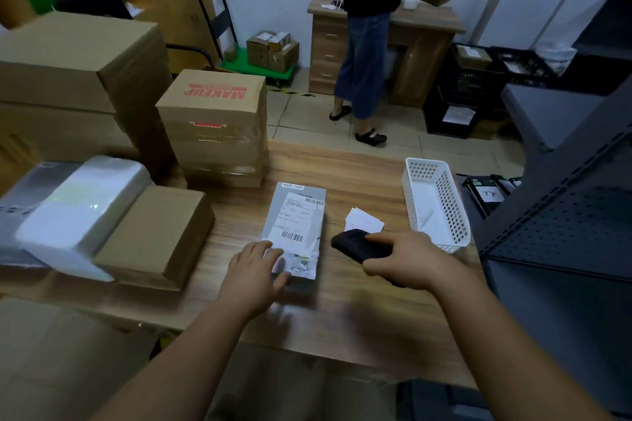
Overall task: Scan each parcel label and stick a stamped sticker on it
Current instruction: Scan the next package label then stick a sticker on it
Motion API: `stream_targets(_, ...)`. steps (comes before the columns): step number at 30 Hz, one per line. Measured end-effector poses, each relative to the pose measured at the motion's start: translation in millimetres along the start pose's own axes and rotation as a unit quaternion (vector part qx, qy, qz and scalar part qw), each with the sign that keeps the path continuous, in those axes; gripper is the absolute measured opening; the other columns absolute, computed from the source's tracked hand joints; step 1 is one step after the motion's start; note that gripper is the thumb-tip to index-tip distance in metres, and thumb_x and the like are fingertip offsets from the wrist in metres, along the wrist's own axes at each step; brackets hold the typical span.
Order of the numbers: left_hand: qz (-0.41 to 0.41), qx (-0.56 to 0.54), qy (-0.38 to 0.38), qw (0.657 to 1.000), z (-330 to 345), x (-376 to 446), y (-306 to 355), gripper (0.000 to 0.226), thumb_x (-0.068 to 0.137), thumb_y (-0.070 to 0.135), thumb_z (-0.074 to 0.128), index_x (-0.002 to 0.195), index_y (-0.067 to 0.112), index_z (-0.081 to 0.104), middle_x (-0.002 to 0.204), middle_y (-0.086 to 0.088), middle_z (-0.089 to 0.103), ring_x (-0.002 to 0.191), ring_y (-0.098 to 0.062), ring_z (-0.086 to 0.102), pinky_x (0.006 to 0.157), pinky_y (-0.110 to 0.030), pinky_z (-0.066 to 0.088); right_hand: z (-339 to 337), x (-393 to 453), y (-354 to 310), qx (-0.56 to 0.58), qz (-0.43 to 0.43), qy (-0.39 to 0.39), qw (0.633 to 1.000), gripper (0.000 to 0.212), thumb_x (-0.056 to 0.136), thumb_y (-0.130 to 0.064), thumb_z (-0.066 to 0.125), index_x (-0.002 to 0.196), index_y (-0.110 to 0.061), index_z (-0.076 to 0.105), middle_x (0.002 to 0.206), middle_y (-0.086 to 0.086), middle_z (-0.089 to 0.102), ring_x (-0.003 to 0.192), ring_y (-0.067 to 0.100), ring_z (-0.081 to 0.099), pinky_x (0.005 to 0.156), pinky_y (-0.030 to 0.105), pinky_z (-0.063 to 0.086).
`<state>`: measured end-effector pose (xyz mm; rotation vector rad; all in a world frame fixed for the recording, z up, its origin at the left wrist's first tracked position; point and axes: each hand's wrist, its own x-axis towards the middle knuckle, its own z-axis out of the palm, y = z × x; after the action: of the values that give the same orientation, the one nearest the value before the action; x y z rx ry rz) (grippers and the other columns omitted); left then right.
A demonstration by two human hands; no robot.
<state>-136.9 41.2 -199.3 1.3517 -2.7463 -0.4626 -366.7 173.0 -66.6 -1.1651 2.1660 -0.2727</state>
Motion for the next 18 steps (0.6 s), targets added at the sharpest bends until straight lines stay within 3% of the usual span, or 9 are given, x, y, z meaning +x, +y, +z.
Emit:
stream_targets(3,0.013,-0.034,0.005,0.999,3,10,15,0.058,0.09,0.059,0.04,0.137,0.027,0.051,0.148,-0.001,0.043,0.137,-0.022,0.036,0.109,-0.038,0.029,39,34,46,-0.094,-0.009,0.04,0.995,0.073,0.074,-0.053,0.065,0.142,-0.048,0.042,0.125,-0.001,0.047,0.122,0.021,0.04,0.099,0.037,0.046)
stream_targets(7,0.033,-0.029,0.002,0.999,13,23,26,0.05,0.093,0.05,0.053,0.138,0.027,0.051,0.151,0.0,0.039,0.139,-0.021,0.031,0.111,-0.038,0.027,101,61,97,-0.139,-0.029,0.017,0.99,0.078,0.076,-0.056,0.064,0.147,-0.047,0.034,0.14,-0.002,0.041,0.127,0.022,0.034,0.104,0.034,0.031)
stream_targets(12,0.035,-0.037,0.021,0.998,20,40,28,0.061,0.085,0.058,0.042,0.129,0.021,0.06,0.144,-0.007,0.048,0.134,-0.03,0.041,0.106,-0.046,0.034,136,78,133,-0.16,-0.042,0.007,0.986,0.077,0.08,-0.054,0.06,0.149,-0.047,0.027,0.151,-0.002,0.031,0.134,0.024,0.029,0.107,0.038,0.023)
stream_targets(15,0.026,-0.035,0.036,0.998,23,49,23,0.062,0.083,0.059,0.039,0.127,0.02,0.061,0.143,-0.007,0.049,0.133,-0.031,0.041,0.105,-0.047,0.034,129,98,136,-0.117,-0.037,0.067,0.99,0.065,0.085,-0.056,0.058,0.145,-0.041,0.037,0.148,-0.005,0.036,0.135,0.021,0.03,0.106,0.037,0.023)
stream_targets(18,0.02,-0.012,0.044,0.999,22,55,12,0.063,0.082,0.061,0.038,0.124,0.022,0.063,0.142,-0.007,0.05,0.133,-0.031,0.041,0.104,-0.048,0.035,103,142,119,0.019,0.034,0.172,0.984,0.048,0.092,-0.048,0.058,0.135,-0.027,0.054,0.135,0.002,0.052,0.128,0.024,0.044,0.105,0.039,0.032)
